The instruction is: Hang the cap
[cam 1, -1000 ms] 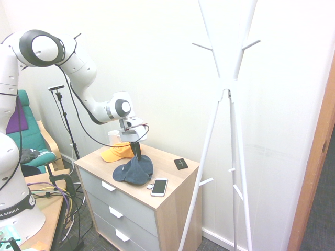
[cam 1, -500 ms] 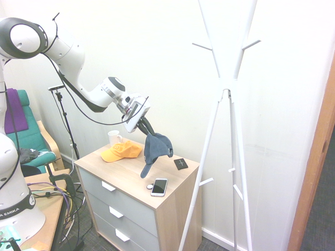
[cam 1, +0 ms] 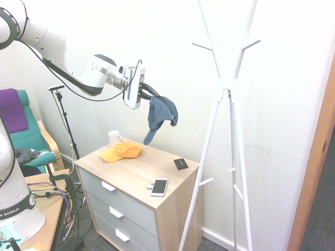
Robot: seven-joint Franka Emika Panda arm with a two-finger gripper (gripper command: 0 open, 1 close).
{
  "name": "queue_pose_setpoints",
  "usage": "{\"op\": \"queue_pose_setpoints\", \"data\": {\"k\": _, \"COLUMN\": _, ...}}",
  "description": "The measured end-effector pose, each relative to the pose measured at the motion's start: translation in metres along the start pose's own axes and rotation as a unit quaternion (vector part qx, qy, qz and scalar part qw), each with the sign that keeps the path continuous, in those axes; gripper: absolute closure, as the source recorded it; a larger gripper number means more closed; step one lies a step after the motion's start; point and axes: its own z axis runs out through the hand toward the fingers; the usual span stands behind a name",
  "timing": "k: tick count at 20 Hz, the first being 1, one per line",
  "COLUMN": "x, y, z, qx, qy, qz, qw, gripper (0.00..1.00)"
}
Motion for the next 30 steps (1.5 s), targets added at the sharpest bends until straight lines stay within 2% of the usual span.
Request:
{"op": "queue_pose_setpoints", "data": {"k": 4, "x": 0.067, "y": 0.078, "z": -0.021, "qx": -0.006, "qy": 0.022, "qz": 0.033, "qw": 0.999, "gripper": 1.0}}
{"op": "queue_pose_setpoints", "data": {"k": 7, "x": 0.103, "y": 0.12, "z": -0.023, "qx": -0.011, "qy": 0.03, "qz": 0.054, "qw": 0.998, "gripper": 1.0}}
{"op": "queue_pose_setpoints", "data": {"k": 14, "x": 0.176, "y": 0.214, "z": 0.025, "qx": -0.021, "qy": 0.032, "qz": 0.108, "qw": 0.993, "gripper": 1.0}}
{"op": "queue_pose_setpoints", "data": {"k": 18, "x": 0.183, "y": 0.229, "z": 0.062, "qx": -0.019, "qy": 0.027, "qz": 0.119, "qw": 0.992, "gripper": 1.0}}
{"op": "queue_pose_setpoints", "data": {"k": 22, "x": 0.175, "y": 0.207, "z": 0.101, "qx": -0.006, "qy": 0.01, "qz": 0.113, "qw": 0.994, "gripper": 1.0}}
{"op": "queue_pose_setpoints", "data": {"k": 23, "x": 0.172, "y": 0.199, "z": 0.109, "qx": -0.002, "qy": 0.004, "qz": 0.113, "qw": 0.994, "gripper": 0.0}}
{"op": "queue_pose_setpoints", "data": {"k": 30, "x": 0.15, "y": 0.166, "z": 0.128, "qx": 0.011, "qy": -0.016, "qz": 0.118, "qw": 0.993, "gripper": 0.0}}
